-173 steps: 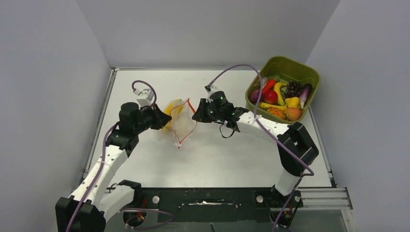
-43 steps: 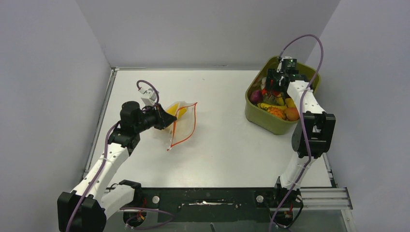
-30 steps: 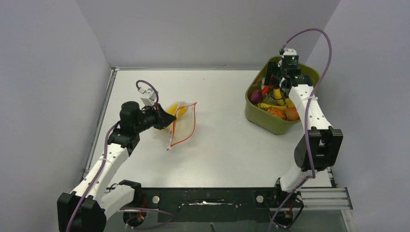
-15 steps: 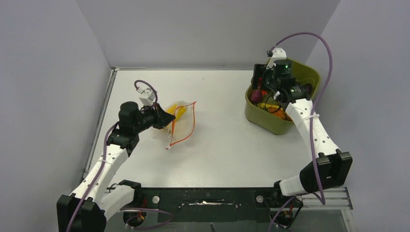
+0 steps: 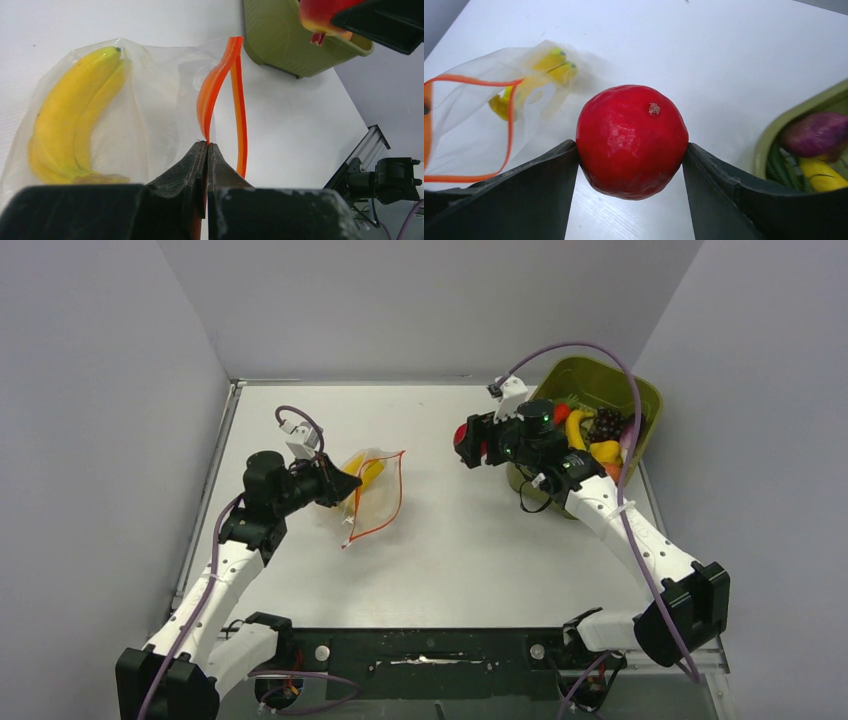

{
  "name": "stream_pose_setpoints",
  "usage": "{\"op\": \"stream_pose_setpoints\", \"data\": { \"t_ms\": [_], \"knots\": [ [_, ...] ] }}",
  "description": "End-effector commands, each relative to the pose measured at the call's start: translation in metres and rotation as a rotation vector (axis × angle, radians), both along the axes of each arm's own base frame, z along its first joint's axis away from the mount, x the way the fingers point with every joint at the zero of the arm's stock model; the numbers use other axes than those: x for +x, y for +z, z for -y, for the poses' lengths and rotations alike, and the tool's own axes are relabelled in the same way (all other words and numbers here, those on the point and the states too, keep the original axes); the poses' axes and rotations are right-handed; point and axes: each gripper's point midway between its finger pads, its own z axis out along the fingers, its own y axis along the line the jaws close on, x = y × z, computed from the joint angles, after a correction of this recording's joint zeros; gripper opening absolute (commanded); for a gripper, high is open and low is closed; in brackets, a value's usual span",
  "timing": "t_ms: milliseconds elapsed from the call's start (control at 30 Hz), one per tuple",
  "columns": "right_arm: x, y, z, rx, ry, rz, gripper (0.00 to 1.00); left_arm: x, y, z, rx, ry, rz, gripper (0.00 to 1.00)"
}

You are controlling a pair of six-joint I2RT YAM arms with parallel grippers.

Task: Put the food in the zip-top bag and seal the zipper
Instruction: Place the fake fruit in the zipper food storage bag.

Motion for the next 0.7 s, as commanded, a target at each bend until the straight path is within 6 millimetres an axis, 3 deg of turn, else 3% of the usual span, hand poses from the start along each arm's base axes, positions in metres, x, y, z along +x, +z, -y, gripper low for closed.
{"op": "stream_pose_setpoints", "data": {
  "t_ms": [0,133,333,667],
  "knots": [
    [-0.018,0.043,-0.044,0.161,0.12,0.107,0.68,0.004,0.02,-0.002,-0.008,0.006,0.085,0.0],
    [-0.039,0.036,-0.08,0.264,0.203,0.074,0.68,0.004,0.02,-0.002,-0.007,0.006,0.081,0.0],
    [-0.06,0.036,-0.119,0.358,0.293,0.058,0.69,0.003,0.019,-0.003,-0.002,0.01,0.08,0.0],
    [-0.077,0.027,-0.159,0.388,0.374,0.008,0.69,0.002,0.019,-0.002,-0.004,0.001,0.075,0.0]
  ]
}}
